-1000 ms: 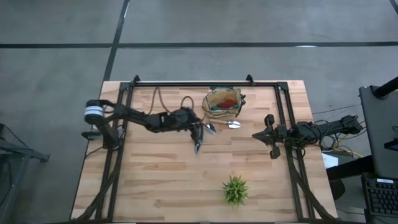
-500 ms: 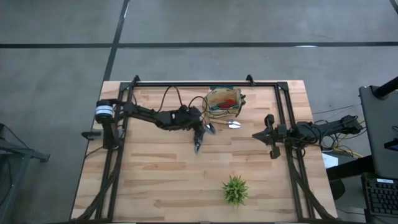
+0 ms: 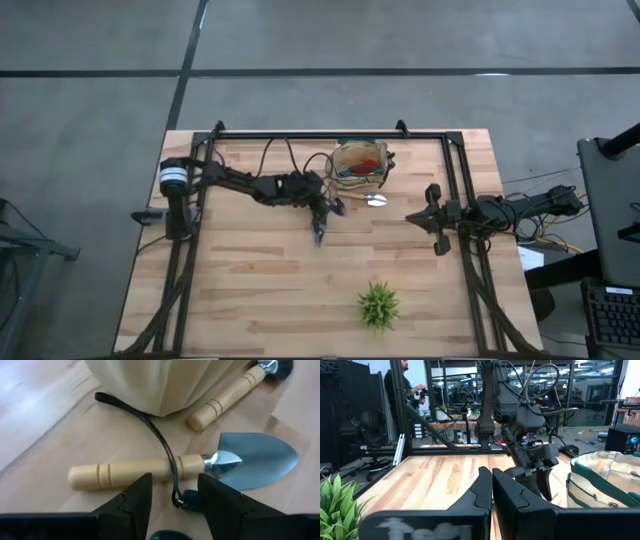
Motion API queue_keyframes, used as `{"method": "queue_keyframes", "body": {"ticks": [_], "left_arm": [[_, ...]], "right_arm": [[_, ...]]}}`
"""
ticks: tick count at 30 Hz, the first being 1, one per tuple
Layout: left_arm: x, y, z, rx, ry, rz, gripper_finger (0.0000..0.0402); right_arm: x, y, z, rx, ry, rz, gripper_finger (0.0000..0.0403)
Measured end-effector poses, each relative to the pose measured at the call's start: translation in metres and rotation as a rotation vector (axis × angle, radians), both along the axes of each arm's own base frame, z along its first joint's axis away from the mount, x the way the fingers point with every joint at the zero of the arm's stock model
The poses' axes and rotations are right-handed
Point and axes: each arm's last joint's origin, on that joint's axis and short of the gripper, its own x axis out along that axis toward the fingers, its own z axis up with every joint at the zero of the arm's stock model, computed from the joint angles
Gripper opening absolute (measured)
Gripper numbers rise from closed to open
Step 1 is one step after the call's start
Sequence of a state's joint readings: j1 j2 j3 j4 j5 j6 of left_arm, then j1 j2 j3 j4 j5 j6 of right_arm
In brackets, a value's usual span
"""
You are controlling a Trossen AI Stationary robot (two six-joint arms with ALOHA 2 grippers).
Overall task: Pick & Place Garden tools in Gardening bag
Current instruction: Put the green shear scissors into the gardening bag
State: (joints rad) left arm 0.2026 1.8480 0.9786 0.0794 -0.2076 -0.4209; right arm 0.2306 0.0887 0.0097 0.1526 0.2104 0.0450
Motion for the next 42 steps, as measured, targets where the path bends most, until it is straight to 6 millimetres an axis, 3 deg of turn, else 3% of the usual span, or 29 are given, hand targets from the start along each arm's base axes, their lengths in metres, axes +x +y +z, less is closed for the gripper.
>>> {"method": "queue_keyframes", "body": {"ticks": [8,15,21,26,34,42], "left_arm": [[0.0,0.009,-0.005,-0.068,-0.018,-0.01,0.012],[0.0,0.01,-0.005,-0.054,-0.009,-0.055,0.0018],[-0.001,0.006,0.001,-0.078,-0.026,-0.103,0.0009],[-0.005,-0.003,0.024,-0.059,-0.064,-0.158,0.0007],[-0.027,-0.011,0.085,0.03,-0.164,-0.185,0.0007],[-0.05,-0.012,0.137,0.286,-0.264,-0.183,0.0007]], "right_arm": [[0.0,0.0,0.0,0.004,0.0,0.0,0.0008],[0.0,0.0,0.0,0.004,0.001,0.0,0.0008],[0.0,0.0,0.0,-0.001,0.0,0.0,0.0008],[0.0,0.0,0.0,0.003,0.001,0.001,0.0008],[0.0,0.0,-0.002,-0.003,0.016,0.0,0.0008],[0.0,0.0,-0.002,-0.001,0.023,0.001,0.0008]]}}
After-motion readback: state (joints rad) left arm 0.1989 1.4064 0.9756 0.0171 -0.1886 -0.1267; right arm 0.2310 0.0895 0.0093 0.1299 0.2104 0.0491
